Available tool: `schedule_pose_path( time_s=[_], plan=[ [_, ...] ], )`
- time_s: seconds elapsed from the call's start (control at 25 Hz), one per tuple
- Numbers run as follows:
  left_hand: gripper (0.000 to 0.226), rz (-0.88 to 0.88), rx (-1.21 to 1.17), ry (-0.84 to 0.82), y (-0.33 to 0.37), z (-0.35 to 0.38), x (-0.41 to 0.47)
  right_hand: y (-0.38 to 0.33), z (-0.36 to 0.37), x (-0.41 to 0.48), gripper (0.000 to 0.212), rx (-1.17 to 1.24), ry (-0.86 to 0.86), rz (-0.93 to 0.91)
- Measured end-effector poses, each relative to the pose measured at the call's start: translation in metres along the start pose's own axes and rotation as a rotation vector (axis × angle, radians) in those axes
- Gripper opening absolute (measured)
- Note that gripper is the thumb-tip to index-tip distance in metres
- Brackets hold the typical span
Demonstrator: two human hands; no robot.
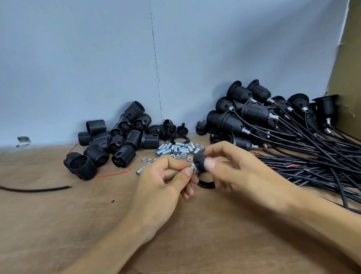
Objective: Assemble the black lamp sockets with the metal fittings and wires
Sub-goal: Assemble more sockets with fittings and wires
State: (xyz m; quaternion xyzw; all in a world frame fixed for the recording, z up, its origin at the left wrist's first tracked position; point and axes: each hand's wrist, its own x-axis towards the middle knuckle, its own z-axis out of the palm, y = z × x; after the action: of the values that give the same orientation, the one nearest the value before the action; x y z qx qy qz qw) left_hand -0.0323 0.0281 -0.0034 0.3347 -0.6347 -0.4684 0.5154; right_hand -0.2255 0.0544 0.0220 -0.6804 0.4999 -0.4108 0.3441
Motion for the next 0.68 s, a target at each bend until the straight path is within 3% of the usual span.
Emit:
schedule_pose_path(
  time_s=[0.04, 0.16, 0.28, 0.4, 0.56, 0.68],
  plan=[
    [0.011, -0.005, -0.007, 0.0, -0.0003, -0.0008, 0.0001, 0.0012, 0.0002, 0.0004, 0.033, -0.013, -0.007, -0.023],
    [0.01, -0.02, 0.013, -0.027, -0.0019, -0.0021, -0.0001, 0.0047, 0.0027, 0.0014, 0.05, -0.066, 0.048, 0.011],
    [0.009, -0.025, 0.025, -0.056, -0.0032, 0.0, -0.0001, 0.0059, 0.004, 0.0022, 0.031, 0.05, 0.06, -0.013],
    [0.011, -0.028, 0.055, -0.074, -0.0036, 0.0022, -0.001, 0.0039, 0.0016, 0.003, 0.06, -0.066, 0.138, 0.059],
    [0.012, -0.067, 0.052, -0.061, -0.0061, 0.0009, -0.0002, 0.0032, 0.0008, 0.0009, 0.025, -0.066, 0.0, -0.018],
    [0.012, -0.076, 0.071, -0.068, -0.0058, 0.0015, -0.0004, 0.0049, 0.0012, 0.0025, 0.055, -0.078, 0.03, 0.075]
  ],
)
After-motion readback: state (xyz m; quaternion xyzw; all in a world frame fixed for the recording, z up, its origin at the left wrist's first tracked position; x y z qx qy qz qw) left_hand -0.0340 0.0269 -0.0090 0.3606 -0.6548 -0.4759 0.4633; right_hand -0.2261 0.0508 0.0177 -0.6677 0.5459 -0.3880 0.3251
